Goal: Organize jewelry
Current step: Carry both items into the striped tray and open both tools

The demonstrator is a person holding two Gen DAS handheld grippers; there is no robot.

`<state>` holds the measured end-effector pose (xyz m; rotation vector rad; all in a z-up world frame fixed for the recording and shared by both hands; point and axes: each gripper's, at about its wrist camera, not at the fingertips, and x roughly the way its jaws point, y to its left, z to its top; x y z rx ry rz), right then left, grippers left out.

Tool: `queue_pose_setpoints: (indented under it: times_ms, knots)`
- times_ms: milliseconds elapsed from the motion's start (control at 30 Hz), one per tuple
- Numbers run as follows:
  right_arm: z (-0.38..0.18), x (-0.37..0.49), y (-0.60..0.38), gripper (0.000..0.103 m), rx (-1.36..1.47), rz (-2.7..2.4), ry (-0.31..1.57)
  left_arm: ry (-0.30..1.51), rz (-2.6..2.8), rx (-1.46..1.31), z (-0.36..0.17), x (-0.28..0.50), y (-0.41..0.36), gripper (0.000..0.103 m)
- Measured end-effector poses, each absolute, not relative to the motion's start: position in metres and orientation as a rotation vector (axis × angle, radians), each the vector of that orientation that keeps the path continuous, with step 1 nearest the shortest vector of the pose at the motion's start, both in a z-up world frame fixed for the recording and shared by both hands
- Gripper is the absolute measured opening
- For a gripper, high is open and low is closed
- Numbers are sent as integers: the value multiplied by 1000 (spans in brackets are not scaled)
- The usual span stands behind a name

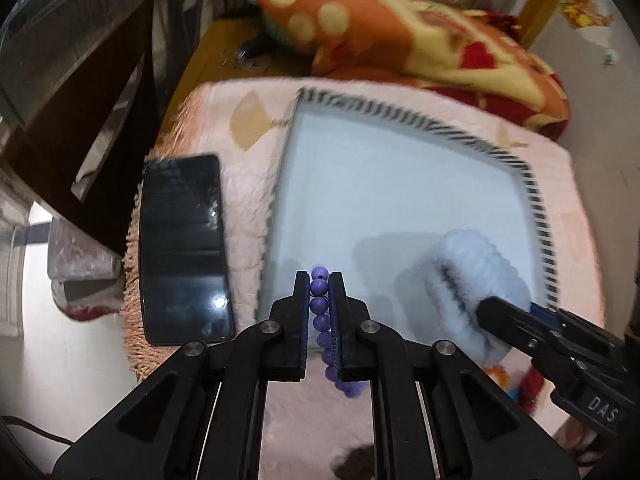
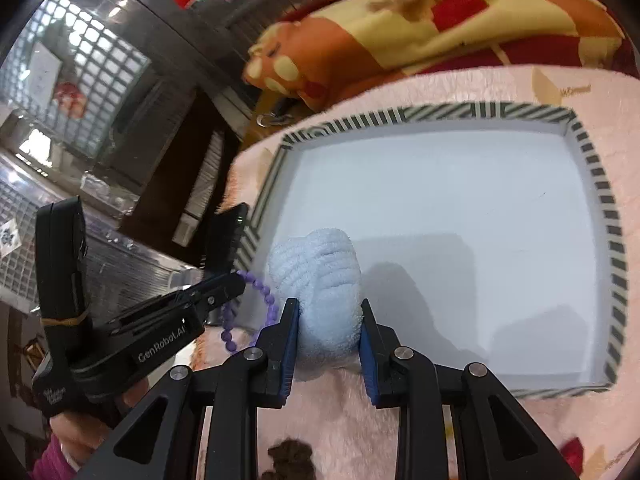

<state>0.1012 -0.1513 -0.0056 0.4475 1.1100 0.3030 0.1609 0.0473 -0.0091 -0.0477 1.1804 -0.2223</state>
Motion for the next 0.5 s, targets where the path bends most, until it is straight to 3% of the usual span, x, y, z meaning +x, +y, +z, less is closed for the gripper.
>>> queue_pose_setpoints:
  times_ms: [300,433,500]
  knots:
    - [-35,114,-142,26,480,223,1147,1196,-178,-76,-24,188,56,8]
    - [-38,112,-141,46,474,213,1185,1202,-172,-67,-27,189,56,8]
    - [-35,108,-144,46,481,220,1176,1225,-177,-74,-30,186,57,8]
